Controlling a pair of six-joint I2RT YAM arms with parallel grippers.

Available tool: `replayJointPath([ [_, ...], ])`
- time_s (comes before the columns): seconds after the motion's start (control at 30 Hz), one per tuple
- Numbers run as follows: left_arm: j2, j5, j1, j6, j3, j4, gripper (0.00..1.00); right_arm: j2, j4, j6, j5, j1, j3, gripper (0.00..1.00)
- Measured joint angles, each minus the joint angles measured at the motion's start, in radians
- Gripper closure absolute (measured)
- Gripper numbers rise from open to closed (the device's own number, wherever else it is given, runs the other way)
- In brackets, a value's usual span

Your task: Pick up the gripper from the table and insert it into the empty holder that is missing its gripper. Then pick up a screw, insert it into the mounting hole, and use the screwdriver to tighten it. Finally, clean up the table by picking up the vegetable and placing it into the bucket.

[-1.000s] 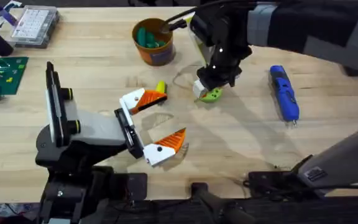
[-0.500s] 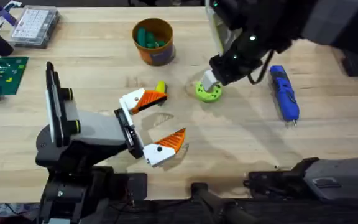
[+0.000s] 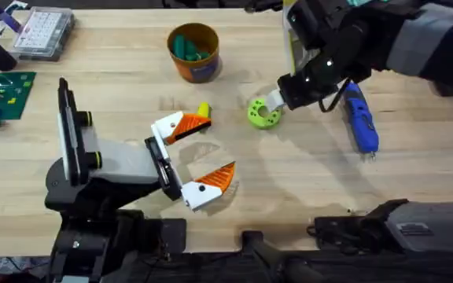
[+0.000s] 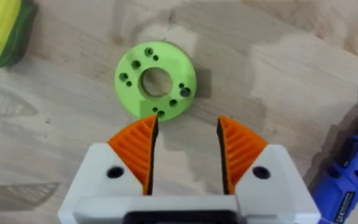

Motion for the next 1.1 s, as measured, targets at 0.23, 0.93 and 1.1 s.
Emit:
replayJointPath([
  [0.23, 0.000, 0.000, 0.000, 0.000, 0.000, 0.000, 0.013, 0.080, 0.050, -0.029, -0.001, -0.002, -0.001, 0.452],
  [0.93, 0.000, -0.003, 0.000, 0.000, 0.000, 0.000, 0.013, 0.166, 0.132, -0.048, -0.001, 0.000, -0.003, 0.786],
  [1.1, 0.000, -0.003, 0.000, 0.000, 0.000, 0.000, 0.013, 0.166, 0.132, -0.048, -0.001, 0.000, -0.003, 0.876],
])
